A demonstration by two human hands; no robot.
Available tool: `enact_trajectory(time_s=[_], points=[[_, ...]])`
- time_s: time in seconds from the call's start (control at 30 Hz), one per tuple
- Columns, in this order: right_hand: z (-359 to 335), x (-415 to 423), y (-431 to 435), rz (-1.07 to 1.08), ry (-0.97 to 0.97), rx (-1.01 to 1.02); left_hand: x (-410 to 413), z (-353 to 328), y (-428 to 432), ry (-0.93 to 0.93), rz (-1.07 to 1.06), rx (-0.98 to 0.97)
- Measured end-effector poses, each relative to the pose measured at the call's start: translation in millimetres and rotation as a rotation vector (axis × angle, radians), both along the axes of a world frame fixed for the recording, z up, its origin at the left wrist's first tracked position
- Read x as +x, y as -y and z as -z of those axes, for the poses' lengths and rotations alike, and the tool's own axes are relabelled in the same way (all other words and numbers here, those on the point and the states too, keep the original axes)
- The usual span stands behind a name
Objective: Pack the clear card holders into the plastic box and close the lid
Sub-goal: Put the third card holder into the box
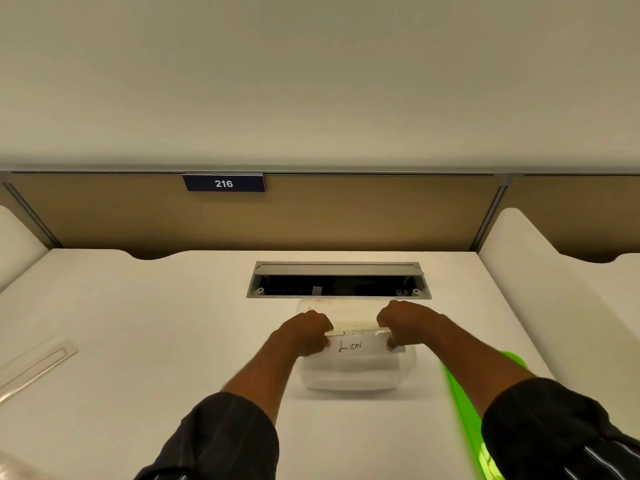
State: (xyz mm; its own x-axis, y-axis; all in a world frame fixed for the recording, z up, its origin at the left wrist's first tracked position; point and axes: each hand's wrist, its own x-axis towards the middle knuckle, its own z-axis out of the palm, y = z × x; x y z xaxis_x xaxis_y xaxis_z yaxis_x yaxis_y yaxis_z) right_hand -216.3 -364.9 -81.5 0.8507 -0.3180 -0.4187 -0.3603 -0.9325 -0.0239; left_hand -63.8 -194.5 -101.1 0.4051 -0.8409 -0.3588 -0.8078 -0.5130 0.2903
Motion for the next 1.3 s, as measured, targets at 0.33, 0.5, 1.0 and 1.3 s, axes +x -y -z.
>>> enact_trajectory(time_s=[0.33, 0.5, 1.0, 1.3], points=[[24.5, 8.3, 0.5, -0.089, -0.132, -0.025, -3.3, 21.6, 8.9, 0.05, 0.092, 0.089], [35.8, 9.5, -3.7, -0.124, -0.156, -0.05, -4.8, 32.3, 7.8, 0.128, 0.127, 0.09], [37.4, 16.8, -13.2, -0.146, -0.062, -0.083, -5.8, 31.2, -0.7, 0.14, 0.08, -0.101], [-5.9, 65.9, -62.6, -0.145, 0.37, -0.05, 16.6, -6.7, -67.4, 0.216, -0.198, -0.398]])
